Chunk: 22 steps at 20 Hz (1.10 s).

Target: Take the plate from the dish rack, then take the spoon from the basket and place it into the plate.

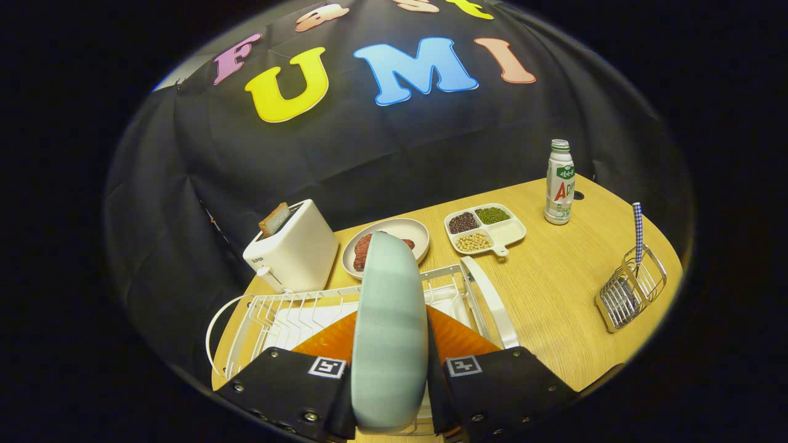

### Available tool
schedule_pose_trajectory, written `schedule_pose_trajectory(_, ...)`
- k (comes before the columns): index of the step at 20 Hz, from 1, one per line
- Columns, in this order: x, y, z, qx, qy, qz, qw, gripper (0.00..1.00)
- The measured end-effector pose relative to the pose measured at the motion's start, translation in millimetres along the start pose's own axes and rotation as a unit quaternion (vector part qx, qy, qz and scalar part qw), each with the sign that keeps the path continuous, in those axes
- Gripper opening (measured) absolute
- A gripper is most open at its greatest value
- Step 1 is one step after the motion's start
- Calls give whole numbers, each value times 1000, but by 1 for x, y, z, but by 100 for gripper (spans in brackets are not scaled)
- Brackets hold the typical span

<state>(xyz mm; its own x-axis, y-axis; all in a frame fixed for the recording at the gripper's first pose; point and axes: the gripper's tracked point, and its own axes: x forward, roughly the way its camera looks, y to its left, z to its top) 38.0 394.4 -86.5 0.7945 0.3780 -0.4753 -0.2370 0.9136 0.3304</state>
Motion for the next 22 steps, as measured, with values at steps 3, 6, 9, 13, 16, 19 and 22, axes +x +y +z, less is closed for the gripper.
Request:
schedule_pose_trajectory(3,-3,-10,0,-4,10,-44,999,37)
schedule_pose_trajectory(6,-3,-13,-1,-31,14,-88,996,33)
schedule_pose_trajectory(9,-7,-8,6,-51,12,-114,992,31)
schedule_pose_trajectory(13,-18,0,27,-112,-8,-161,981,31)
schedule_pose_trajectory(16,-34,4,44,-151,-27,-189,970,31)
schedule_pose_trajectory(19,-57,4,55,-164,-43,-199,965,31)
schedule_pose_trajectory(22,-83,-3,57,-158,-54,-209,964,31)
